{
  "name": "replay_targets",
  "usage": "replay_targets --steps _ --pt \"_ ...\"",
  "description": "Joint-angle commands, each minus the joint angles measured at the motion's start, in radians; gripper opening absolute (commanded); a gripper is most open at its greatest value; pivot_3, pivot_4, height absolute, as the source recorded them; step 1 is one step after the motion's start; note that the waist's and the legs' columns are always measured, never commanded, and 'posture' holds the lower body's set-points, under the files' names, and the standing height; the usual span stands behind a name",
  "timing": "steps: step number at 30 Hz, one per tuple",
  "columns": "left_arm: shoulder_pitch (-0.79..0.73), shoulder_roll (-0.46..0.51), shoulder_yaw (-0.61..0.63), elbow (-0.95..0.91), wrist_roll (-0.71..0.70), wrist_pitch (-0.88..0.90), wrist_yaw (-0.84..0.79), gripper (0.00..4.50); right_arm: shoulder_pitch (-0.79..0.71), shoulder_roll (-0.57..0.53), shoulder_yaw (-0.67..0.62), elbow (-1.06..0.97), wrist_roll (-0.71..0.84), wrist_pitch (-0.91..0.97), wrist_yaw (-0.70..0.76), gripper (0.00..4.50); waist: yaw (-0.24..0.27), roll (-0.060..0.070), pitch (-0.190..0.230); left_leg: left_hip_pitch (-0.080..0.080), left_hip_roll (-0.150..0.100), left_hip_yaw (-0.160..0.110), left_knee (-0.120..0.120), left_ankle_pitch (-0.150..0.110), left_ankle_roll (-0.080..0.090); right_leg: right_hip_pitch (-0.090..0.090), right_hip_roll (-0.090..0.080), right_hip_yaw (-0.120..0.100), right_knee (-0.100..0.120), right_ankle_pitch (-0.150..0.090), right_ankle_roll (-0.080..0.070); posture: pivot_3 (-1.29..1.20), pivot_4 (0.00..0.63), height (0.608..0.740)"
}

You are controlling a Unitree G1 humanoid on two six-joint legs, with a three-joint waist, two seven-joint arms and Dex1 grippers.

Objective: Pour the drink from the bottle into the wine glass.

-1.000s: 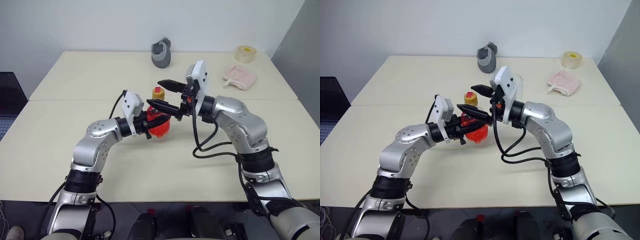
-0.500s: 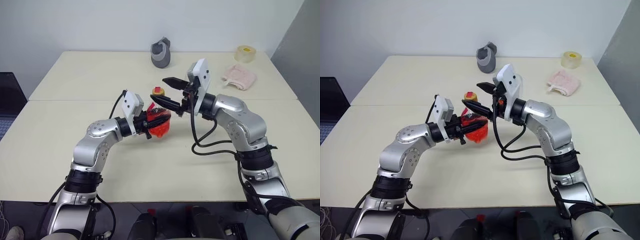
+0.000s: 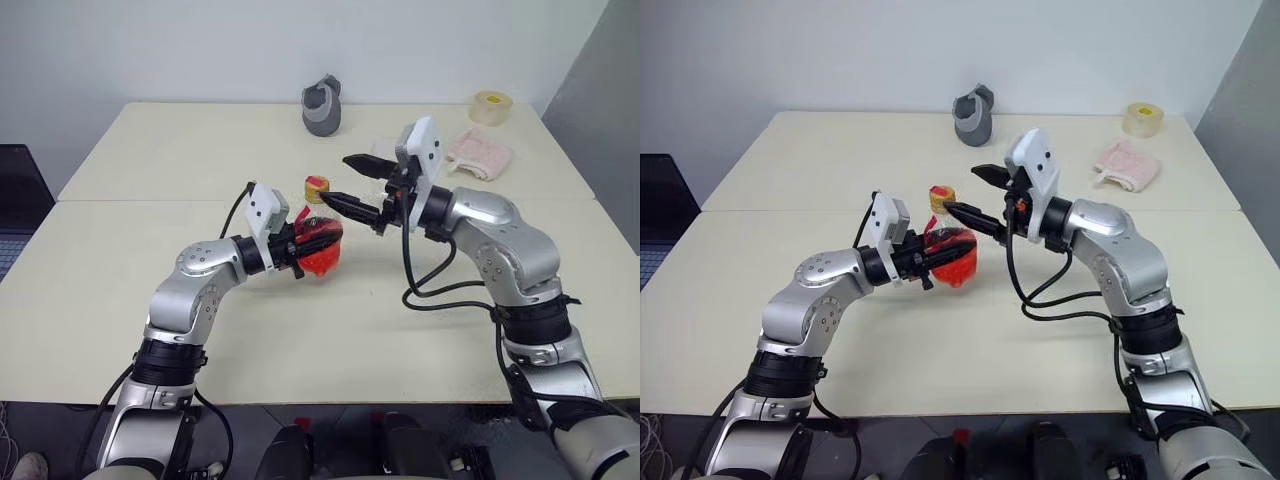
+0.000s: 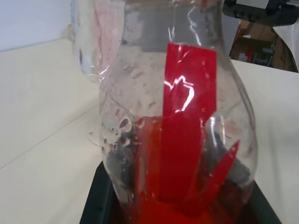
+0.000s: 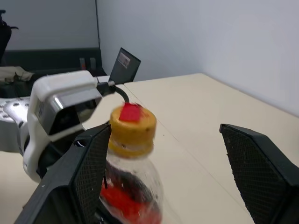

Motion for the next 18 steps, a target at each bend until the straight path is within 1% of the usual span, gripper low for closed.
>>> replay_targets --steps 1,6,9,14,18 --pt "-0.015 0.007 0.019 -0.046 -0.013 -0.032 -0.012 1.34 0.016 -0.032 -0.047 -0.027 0.015 0.007 0.011 3.95 0.002 0.000 0.000 0.000 0.000 0.000 0.000 0.000 0.000 0.000 0.000 0.000 0.000 0.000 0.000 0.00 0.150 0.740" --pt "-0.017 0.008 0.017 -0.040 -0.012 -0.036 -0.017 1.34 0.027 0.014 -0.083 -0.089 0.155 0.069 0.048 3.95 -0.005 0.000 0.000 0.000 0.001 0.000 0.000 0.000 0.000 0.000 0.001 0.000 0.000 0.000 0.000 0.00 0.150 0.740" --pt "-0.020 0.006 0.015 -0.037 -0.011 -0.038 -0.020 1.34 0.018 0.046 -0.077 -0.117 0.200 0.100 0.042 3.95 -0.003 0.000 0.000 0.000 0.001 0.000 -0.001 0.000 0.000 0.000 0.001 0.000 0.001 0.000 0.000 0.00 0.150 0.740" --pt "-0.024 0.003 0.013 -0.033 -0.009 -0.039 -0.022 1.34 -0.031 0.098 -0.048 -0.072 0.177 0.080 0.020 3.95 -0.001 0.000 0.000 0.000 0.000 0.000 0.000 0.000 0.000 0.000 0.000 0.000 0.000 0.000 0.000 0.00 0.150 0.740" --pt "-0.028 0.002 0.013 -0.031 -0.008 -0.041 -0.023 1.34 -0.056 0.111 -0.027 -0.021 0.139 0.042 0.030 3.95 -0.002 0.000 0.000 0.000 0.000 0.000 0.000 0.000 -0.001 0.000 0.000 0.000 0.000 0.000 0.000 0.00 0.150 0.740"
